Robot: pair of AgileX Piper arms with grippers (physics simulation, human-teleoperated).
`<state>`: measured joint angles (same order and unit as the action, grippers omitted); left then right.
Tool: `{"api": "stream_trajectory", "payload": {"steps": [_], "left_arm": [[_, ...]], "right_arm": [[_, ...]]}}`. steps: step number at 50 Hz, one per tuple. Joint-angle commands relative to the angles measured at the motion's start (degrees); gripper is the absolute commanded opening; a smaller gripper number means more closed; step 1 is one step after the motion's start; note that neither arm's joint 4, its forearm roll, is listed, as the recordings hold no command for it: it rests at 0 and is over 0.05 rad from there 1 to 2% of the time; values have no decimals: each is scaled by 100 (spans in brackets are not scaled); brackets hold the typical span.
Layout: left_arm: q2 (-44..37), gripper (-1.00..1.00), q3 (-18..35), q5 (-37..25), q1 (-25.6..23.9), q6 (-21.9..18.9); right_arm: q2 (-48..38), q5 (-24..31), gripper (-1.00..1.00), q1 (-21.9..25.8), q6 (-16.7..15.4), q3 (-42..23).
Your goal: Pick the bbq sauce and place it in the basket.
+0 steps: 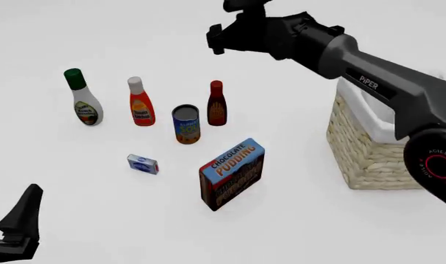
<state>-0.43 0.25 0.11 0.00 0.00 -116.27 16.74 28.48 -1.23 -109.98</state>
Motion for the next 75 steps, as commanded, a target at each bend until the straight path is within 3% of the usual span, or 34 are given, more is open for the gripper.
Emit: {"api": "stream_trajectory", "payload": {"steps": [1,43,75], "left_arm": [[0,100,0,0,0,0],[0,100,0,0,0,0],[0,100,0,0,0,0]], "right_arm": [[-449,34,100,-60,21,-248],[-2065,421,100,-156,115,-1563],[-2420,642,100,-43,137,-1746]]}}
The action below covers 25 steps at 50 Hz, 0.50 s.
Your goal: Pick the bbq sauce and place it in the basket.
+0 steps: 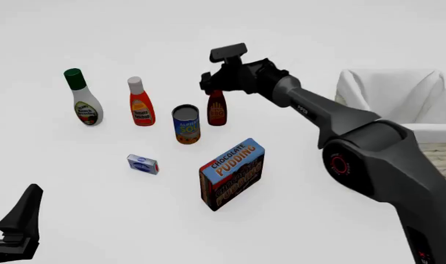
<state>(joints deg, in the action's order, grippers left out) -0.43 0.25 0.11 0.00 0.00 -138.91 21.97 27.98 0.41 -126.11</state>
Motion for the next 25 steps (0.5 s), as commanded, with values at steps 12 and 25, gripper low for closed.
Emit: {"api": "stream_trajectory", "payload": {"steps": [12,25], "left_arm": [[0,100,0,0,0,0],[0,100,0,0,0,0]], "right_arm": [[-212,126,100,17,-27,-92],[-345,161,100,-27,-67,-121]]}}
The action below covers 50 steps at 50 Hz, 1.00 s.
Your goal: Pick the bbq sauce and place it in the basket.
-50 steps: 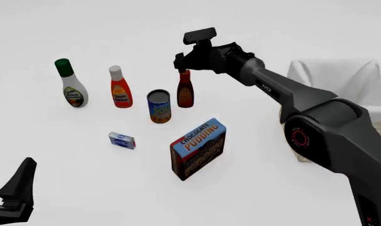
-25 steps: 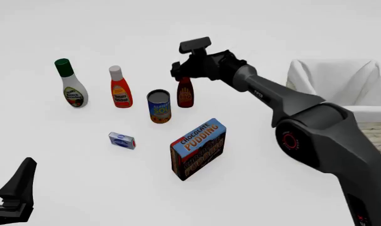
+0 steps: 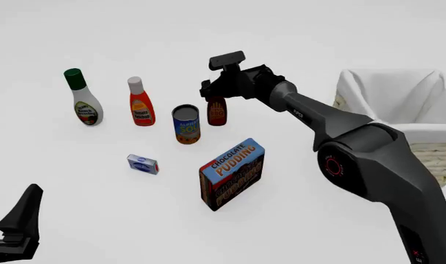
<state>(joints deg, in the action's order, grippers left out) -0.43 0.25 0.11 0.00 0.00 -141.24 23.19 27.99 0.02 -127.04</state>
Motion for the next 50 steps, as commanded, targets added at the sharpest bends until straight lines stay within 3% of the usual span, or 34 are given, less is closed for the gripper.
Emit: {"api": "stream_trajectory", "payload": {"steps": [1,16,17,50], "left_arm": [[0,100,0,0,0,0],[0,100,0,0,0,0],[0,100,0,0,0,0],[0,100,0,0,0,0]], "right_arm": [[-112,39,100,-27,-27,-28],[-179,26,100,-25,-58,-23],[-169,14,-100,-20,-67,-6],[306,-22,-100,-32,-248,228]]}}
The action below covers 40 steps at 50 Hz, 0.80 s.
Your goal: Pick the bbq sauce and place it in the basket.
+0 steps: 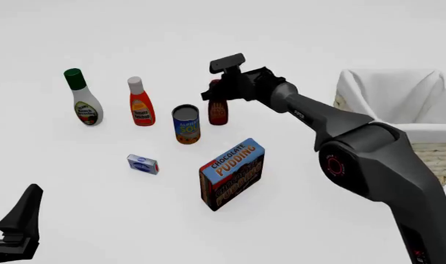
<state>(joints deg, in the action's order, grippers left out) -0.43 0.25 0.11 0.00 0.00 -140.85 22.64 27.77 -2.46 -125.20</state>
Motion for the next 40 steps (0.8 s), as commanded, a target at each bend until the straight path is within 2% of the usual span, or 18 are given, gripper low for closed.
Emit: {"api": "stream_trajectory", "payload": {"steps": [1,21,40], "left_arm": [[0,100,0,0,0,0],[0,100,0,0,0,0],[0,100,0,0,0,0]], "right_arm": [[292,41,-100,-15,-5,44],[1233,198,-100,-32,-261,423],[2397,188,-100,-48,-530,1270]]}}
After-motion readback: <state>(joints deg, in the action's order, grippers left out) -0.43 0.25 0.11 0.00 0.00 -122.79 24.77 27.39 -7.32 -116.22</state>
